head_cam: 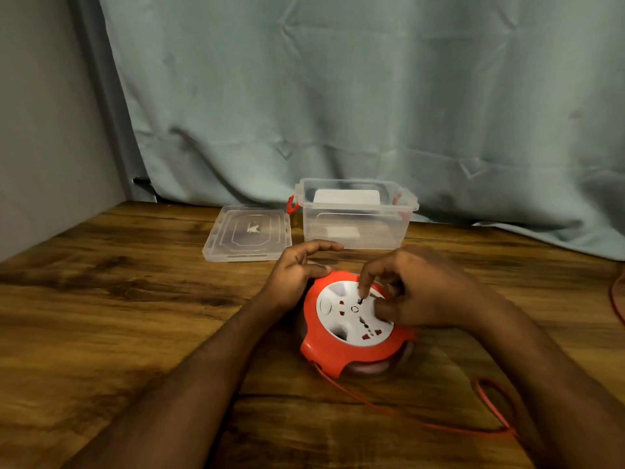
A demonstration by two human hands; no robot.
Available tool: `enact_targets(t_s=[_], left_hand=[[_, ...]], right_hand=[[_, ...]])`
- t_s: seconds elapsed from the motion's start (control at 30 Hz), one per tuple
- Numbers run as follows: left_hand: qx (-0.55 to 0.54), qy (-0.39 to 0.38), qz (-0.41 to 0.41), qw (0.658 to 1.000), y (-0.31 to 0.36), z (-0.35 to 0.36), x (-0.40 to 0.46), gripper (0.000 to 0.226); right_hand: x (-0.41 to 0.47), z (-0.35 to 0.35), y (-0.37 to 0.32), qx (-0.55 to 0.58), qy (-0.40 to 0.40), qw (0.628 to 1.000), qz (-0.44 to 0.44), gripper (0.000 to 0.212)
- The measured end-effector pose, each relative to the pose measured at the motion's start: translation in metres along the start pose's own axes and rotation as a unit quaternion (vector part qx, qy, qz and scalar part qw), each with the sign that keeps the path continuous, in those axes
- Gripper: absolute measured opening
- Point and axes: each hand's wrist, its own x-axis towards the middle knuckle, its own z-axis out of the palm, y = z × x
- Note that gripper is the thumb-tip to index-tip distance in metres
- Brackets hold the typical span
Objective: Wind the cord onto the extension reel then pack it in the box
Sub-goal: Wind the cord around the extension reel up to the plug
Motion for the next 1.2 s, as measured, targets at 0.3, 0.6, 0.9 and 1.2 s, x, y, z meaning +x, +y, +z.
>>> enact_targets(t_s=[0.3, 0.6, 0.9, 1.2], left_hand=[[-0.026, -0.054, 0.004, 0.998, 0.003, 0.002, -0.003, 0.059], [-0.003, -0.074, -0.010, 0.997, 0.003, 0.002, -0.003, 0.055], [0.010, -0.021, -0.009, 1.000, 0.000, 0.000, -0.001, 0.056], [-0.003, 0.049, -0.009, 0.999, -0.003, 0.003, 0.000, 0.082]], right_hand=[[0.001, 0.001, 0.014, 0.099, -0.092, 0.990, -0.025, 0.061], [-0.003, -0.001, 0.008, 0.115, -0.114, 0.987, 0.005, 0.059], [-0.002, 0.000, 0.005, 0.027, -0.072, 0.997, 0.031, 0.064], [0.000, 0.004, -0.006, -0.045, -0.001, 0.999, 0.022, 0.052]])
